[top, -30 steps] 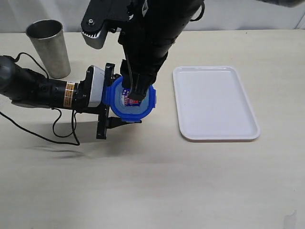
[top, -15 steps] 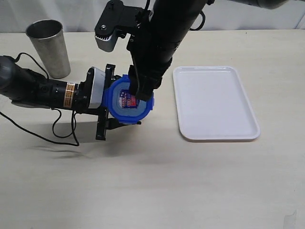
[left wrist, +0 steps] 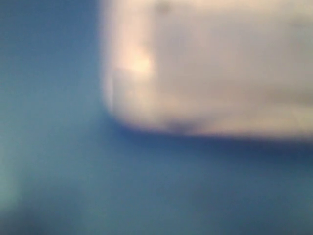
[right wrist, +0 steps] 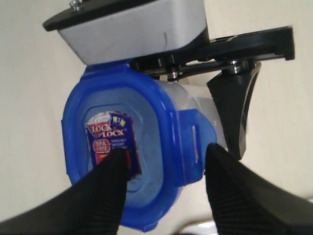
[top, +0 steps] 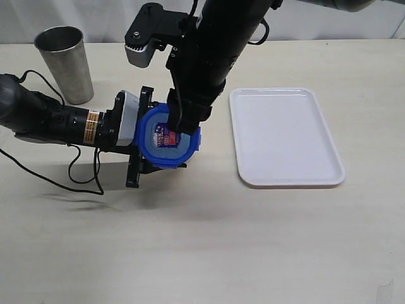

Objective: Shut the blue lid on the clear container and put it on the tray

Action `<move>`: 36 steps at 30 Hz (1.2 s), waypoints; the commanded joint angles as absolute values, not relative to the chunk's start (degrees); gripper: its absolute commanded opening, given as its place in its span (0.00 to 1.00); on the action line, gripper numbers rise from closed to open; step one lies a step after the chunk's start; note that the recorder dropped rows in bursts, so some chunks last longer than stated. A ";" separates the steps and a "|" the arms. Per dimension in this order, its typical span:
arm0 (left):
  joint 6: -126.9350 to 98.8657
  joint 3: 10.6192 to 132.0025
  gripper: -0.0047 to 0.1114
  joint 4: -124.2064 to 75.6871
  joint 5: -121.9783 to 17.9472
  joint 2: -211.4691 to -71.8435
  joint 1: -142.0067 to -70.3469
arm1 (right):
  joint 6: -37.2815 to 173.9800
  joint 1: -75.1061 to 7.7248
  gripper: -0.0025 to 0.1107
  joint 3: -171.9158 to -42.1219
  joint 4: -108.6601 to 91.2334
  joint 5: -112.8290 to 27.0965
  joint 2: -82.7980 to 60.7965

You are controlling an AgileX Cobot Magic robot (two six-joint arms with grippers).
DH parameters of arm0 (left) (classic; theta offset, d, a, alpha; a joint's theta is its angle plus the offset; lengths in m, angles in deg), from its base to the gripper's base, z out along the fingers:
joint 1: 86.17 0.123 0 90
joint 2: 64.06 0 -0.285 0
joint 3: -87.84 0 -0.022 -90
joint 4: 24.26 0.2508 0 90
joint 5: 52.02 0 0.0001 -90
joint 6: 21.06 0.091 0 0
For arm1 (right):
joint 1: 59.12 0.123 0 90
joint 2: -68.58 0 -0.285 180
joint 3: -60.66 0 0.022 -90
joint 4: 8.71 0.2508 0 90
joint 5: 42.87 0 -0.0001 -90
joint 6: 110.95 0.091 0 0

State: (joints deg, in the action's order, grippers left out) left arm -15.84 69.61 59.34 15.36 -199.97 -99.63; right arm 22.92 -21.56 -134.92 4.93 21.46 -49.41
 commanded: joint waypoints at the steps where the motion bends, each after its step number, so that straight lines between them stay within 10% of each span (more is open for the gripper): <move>1: -19.39 69.70 0.04 55.61 17.95 -199.09 -99.96 | 22.72 -21.31 0.43 -133.05 3.90 25.76 -53.85; 36: -42.46 69.70 0.04 48.13 17.95 -199.00 -99.85 | 54.94 -21.31 0.38 -134.49 -19.92 15.41 -48.14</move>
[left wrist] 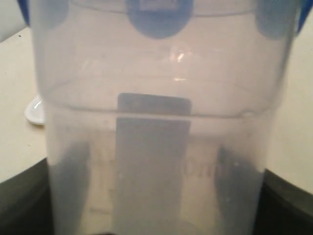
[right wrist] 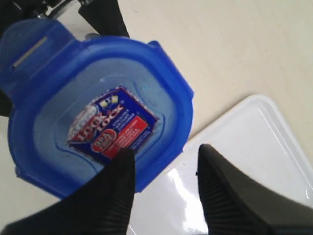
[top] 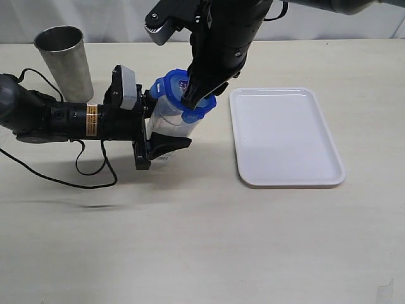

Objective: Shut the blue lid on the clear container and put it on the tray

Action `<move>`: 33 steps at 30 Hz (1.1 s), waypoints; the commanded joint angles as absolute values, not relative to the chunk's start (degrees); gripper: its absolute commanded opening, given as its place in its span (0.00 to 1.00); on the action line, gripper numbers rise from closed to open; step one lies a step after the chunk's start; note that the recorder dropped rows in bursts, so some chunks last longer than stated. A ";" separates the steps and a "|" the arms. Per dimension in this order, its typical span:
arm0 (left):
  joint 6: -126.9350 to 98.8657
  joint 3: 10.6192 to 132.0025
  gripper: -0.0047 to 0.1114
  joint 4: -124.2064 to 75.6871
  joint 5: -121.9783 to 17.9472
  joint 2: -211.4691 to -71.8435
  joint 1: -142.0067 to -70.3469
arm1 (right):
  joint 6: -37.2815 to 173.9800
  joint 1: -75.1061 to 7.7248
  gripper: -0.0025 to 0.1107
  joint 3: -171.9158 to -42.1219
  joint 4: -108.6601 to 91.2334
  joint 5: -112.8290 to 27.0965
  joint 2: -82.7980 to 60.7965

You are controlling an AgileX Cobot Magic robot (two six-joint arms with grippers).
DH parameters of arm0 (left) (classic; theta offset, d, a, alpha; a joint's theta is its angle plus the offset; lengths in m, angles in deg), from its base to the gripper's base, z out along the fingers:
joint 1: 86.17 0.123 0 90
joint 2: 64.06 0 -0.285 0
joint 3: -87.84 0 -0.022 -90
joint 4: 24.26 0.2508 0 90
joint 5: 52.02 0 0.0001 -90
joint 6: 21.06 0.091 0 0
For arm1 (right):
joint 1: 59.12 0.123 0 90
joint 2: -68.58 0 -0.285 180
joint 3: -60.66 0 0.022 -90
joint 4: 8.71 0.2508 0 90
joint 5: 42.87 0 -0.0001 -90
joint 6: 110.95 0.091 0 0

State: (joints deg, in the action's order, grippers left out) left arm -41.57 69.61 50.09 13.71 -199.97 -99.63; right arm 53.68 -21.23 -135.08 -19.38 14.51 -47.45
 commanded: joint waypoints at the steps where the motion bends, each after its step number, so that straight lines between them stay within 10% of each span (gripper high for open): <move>1: -42.46 69.70 0.04 48.13 17.95 -199.00 -99.85 | 55.24 -21.31 0.38 -134.49 -19.92 15.41 -47.99; 33: -42.13 69.70 0.04 46.58 10.39 -199.00 -101.93 | 70.05 -23.43 0.38 -144.15 -4.67 20.32 -46.69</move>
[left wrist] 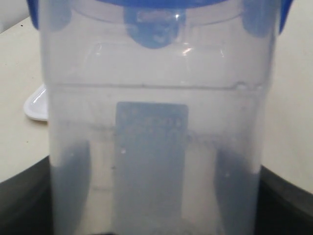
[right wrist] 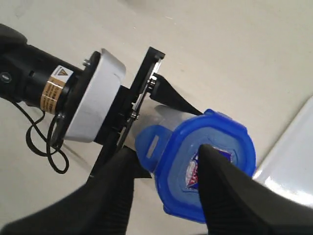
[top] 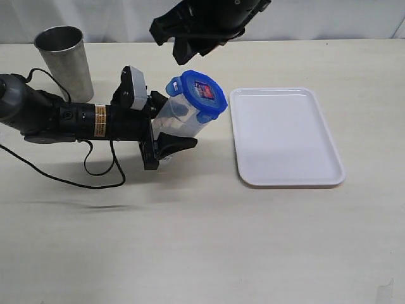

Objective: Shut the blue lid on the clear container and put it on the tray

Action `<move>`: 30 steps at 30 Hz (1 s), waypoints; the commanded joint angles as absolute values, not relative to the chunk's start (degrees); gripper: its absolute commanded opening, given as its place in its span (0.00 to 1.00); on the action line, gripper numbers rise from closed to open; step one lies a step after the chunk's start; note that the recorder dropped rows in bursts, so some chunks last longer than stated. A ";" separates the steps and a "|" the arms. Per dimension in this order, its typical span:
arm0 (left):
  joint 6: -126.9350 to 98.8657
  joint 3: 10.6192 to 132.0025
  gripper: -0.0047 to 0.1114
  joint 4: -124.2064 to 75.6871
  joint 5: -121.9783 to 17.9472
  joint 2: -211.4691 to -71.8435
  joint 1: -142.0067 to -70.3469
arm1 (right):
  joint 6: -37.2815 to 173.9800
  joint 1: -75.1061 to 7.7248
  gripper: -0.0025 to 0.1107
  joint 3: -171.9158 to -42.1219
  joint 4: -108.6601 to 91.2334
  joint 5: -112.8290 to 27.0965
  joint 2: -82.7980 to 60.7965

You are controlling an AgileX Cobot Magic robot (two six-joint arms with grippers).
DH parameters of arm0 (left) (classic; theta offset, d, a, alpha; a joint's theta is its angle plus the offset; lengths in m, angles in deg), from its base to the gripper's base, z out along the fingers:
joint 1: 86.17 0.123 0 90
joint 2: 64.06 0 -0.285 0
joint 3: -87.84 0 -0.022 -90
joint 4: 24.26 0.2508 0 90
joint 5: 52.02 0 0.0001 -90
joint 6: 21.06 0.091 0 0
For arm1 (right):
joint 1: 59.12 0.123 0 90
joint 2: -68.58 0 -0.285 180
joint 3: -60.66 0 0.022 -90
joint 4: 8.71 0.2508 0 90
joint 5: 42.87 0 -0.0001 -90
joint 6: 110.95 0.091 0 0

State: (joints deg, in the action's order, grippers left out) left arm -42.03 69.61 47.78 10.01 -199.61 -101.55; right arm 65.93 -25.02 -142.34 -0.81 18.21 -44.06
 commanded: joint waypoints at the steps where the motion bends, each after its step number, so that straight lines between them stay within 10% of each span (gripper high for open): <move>1: -42.13 69.70 0.04 46.58 10.39 -199.00 -101.93 | 71.23 -22.87 0.38 -144.52 -6.41 20.89 -47.67; 30: -40.65 69.70 0.04 46.30 10.62 -199.00 -101.93 | 74.19 -17.96 0.31 -145.44 -14.55 21.44 -56.42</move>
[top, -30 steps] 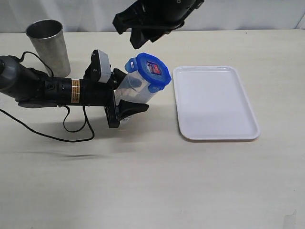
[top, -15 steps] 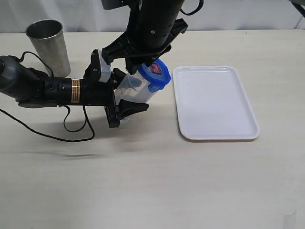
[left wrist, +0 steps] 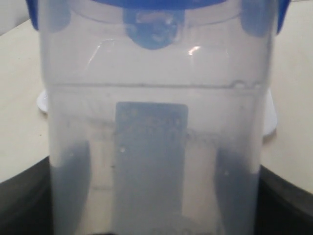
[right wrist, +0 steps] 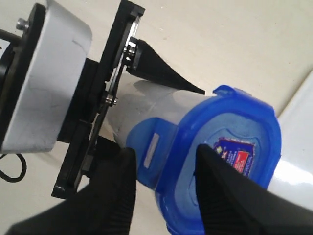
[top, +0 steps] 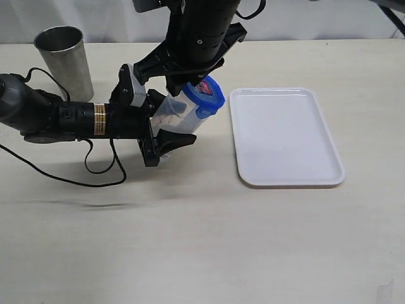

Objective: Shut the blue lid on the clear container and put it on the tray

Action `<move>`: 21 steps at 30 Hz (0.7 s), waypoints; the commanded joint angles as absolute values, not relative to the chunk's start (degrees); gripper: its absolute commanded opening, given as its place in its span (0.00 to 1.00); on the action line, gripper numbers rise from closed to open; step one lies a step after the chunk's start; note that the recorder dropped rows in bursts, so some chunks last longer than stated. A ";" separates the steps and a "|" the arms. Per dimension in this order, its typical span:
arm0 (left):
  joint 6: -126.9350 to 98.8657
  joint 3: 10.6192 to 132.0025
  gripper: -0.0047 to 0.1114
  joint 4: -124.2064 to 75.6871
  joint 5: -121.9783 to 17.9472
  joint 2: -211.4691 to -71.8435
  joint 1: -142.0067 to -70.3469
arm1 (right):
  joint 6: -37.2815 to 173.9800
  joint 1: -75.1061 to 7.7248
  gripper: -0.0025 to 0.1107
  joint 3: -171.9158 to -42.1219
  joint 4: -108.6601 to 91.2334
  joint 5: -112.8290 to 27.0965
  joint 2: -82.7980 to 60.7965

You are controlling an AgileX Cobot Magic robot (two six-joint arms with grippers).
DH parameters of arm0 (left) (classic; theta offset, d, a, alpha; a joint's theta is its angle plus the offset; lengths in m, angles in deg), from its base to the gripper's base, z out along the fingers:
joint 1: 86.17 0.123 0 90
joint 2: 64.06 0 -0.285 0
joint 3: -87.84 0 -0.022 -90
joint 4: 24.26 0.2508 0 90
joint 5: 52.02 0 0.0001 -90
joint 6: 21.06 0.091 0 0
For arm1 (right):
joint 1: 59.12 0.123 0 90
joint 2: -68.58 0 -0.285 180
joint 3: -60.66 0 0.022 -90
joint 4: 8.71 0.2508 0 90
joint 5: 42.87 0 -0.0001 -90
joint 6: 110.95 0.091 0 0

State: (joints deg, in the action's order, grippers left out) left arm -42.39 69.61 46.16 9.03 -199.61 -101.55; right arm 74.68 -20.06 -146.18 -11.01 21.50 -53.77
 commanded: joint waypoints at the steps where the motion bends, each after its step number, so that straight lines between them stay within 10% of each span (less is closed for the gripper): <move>1: -40.67 69.70 0.04 46.45 10.73 -199.00 -101.93 | 74.19 -17.20 0.31 -145.44 -15.74 21.44 -56.81; 21: -40.15 69.70 0.04 46.85 11.31 -199.00 -101.93 | 74.46 -16.33 0.31 -145.44 -21.25 23.69 -61.41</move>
